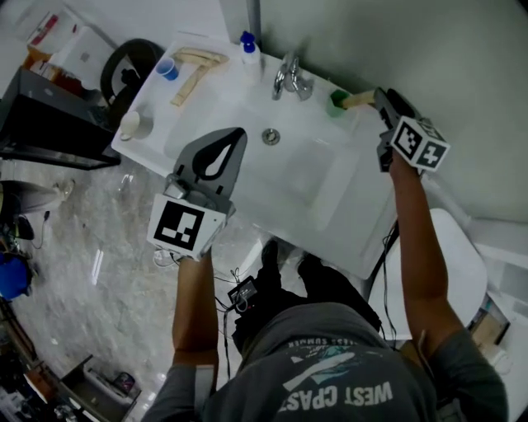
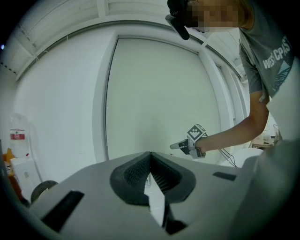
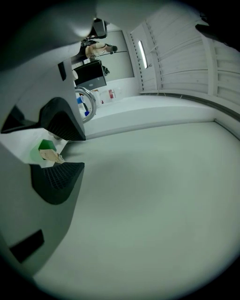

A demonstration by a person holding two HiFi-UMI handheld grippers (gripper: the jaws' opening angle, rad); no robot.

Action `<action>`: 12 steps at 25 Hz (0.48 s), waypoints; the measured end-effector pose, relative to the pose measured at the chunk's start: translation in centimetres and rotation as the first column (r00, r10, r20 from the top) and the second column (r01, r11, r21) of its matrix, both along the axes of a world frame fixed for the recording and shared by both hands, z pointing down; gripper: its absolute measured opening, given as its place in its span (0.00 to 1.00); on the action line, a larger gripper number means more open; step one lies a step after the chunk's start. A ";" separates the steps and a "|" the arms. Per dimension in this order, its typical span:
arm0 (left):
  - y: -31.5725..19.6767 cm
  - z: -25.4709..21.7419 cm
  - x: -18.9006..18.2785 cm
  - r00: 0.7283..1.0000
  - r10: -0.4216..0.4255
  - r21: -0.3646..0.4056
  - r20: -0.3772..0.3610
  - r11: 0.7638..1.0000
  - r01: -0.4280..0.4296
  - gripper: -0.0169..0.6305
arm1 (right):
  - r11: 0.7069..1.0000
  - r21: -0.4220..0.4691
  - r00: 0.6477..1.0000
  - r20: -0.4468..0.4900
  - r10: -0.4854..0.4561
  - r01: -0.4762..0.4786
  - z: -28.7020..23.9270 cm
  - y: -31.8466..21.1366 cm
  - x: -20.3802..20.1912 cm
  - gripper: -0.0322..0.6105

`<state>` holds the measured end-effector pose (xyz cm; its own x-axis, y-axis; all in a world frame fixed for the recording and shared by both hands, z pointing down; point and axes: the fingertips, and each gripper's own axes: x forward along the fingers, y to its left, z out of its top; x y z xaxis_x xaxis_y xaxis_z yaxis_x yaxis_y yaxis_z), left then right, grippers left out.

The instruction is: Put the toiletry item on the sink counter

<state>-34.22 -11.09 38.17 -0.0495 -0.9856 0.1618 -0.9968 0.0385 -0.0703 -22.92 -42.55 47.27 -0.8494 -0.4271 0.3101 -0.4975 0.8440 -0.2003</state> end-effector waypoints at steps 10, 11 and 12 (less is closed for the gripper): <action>1.8 -3.6 0.7 0.998 0.013 0.048 0.054 0.999 -0.016 0.03 | 0.997 0.079 0.998 0.063 -0.008 0.003 -6.9 2.7 1.8 0.28; 2.1 -4.0 0.8 0.998 0.014 0.054 0.057 0.998 -0.017 0.03 | 0.996 0.087 0.998 0.069 -0.012 0.006 -7.7 3.2 2.1 0.28; 2.3 -4.5 0.9 0.998 0.016 0.059 0.061 0.998 -0.019 0.03 | 0.995 0.095 0.997 0.077 -0.018 0.010 -8.4 3.8 2.4 0.27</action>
<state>-33.29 -8.83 33.71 -0.0403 -0.9942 0.1001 -0.9914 0.0272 -0.1283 -20.51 -38.75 38.83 -0.8753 -0.4393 0.2022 -0.4717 0.8676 -0.1571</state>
